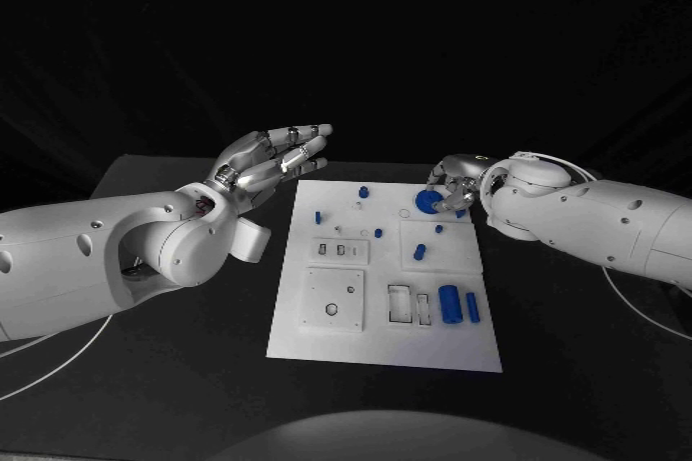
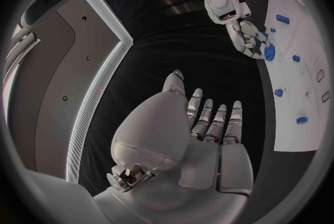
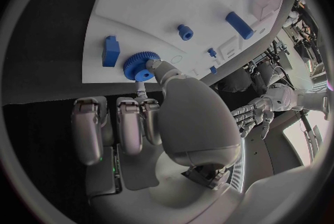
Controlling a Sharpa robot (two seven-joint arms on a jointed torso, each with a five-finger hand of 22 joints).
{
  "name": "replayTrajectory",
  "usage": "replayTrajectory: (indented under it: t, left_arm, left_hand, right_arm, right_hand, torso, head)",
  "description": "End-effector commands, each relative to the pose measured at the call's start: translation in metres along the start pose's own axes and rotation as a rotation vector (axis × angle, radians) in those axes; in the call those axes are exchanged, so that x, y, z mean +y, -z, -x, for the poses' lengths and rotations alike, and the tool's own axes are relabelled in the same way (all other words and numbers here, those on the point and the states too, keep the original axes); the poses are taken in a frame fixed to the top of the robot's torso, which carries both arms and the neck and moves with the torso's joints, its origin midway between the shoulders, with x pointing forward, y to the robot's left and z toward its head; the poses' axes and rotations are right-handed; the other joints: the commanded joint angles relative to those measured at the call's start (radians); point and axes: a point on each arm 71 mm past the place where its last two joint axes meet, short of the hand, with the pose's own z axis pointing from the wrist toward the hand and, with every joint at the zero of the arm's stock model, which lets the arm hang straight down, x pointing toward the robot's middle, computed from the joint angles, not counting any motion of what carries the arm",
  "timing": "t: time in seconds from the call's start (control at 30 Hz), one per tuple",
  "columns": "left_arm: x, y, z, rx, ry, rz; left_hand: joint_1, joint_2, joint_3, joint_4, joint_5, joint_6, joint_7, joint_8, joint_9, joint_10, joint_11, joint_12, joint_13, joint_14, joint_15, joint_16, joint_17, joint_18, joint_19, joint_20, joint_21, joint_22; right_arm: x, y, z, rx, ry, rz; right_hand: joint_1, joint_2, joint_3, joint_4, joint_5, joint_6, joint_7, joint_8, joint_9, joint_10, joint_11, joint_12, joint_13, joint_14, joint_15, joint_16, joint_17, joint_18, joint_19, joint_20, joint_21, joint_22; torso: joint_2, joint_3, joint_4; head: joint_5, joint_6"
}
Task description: Assemble the parts on the task board
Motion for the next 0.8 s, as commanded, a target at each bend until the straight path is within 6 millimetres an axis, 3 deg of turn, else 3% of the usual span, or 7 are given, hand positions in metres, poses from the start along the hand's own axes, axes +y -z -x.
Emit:
replayTrajectory:
  t: [0.03, 0.27, 0.57, 0.8]
  left_arm:
    - [-0.001, 0.000, -0.003, 0.022, 0.007, -0.008]
    - [-0.001, 0.000, -0.003, 0.022, 0.007, -0.007]
    - [-0.001, 0.000, -0.002, 0.020, 0.006, -0.008]
    - [-0.001, 0.000, -0.001, 0.018, 0.005, -0.007]
  left_hand:
    - [0.011, 0.003, 0.005, -0.001, 0.006, 0.007, -0.003, 0.006, 0.001, 0.009, 0.001, 0.007, 0.001, 0.006, 0.001, 0.005, 0.002, -0.012, 0.006, -0.003, 0.007, 0.002]
    - [0.011, 0.003, 0.005, -0.001, 0.007, 0.008, -0.003, 0.007, 0.001, 0.009, 0.002, 0.007, 0.001, 0.007, 0.001, 0.005, 0.002, -0.012, 0.007, -0.003, 0.007, 0.002]
    - [0.012, 0.003, 0.005, -0.001, 0.007, 0.008, -0.003, 0.007, 0.001, 0.009, 0.002, 0.007, 0.001, 0.007, 0.001, 0.006, 0.002, -0.012, 0.007, -0.003, 0.007, 0.002]
    - [0.014, 0.004, 0.005, -0.002, 0.008, 0.009, -0.002, 0.007, 0.001, 0.010, 0.002, 0.007, 0.001, 0.007, 0.001, 0.007, 0.002, -0.013, 0.008, -0.003, 0.008, 0.002]
  right_arm:
    - [-0.001, 0.000, -0.007, 0.037, 0.027, 0.003]
    - [-0.001, 0.001, -0.005, 0.015, 0.022, 0.015]
    - [-0.003, 0.006, 0.001, -0.049, 0.002, 0.034]
    - [0.007, 0.010, 0.017, -0.097, -0.006, 0.069]
  right_hand:
    - [0.013, 0.001, 0.002, -0.010, 0.001, 0.022, 0.000, 0.024, 0.022, 0.104, 0.006, 0.004, 0.263, 0.103, 0.008, 0.003, 0.263, 0.004, 0.058, 0.009, -0.005, 0.233]
    - [-0.003, 0.006, -0.001, -0.014, -0.011, 0.054, -0.004, 0.067, 0.048, 0.104, 0.005, 0.004, 0.263, 0.103, 0.006, 0.003, 0.263, 0.004, 0.059, 0.008, -0.006, 0.234]
    - [-0.022, 0.001, -0.011, -0.008, -0.038, 0.066, -0.004, 0.083, 0.058, 0.104, 0.008, 0.004, 0.263, 0.103, 0.007, 0.003, 0.263, 0.004, 0.061, 0.008, -0.004, 0.236]
    - [-0.025, 0.000, -0.013, -0.006, -0.046, 0.072, -0.003, 0.086, 0.060, 0.104, 0.014, 0.004, 0.263, 0.103, 0.011, 0.003, 0.263, 0.004, 0.061, 0.010, -0.004, 0.236]
  torso:
    - [0.000, 0.0004, 0.0000]
    - [0.000, 0.0002, 0.0002]
    - [-0.001, 0.0000, 0.0000]
    - [0.000, 0.0001, 0.0002]
  head:
    - [0.001, 0.000]
    - [0.002, -0.001]
    - [0.007, -0.002]
    - [0.010, -0.004]
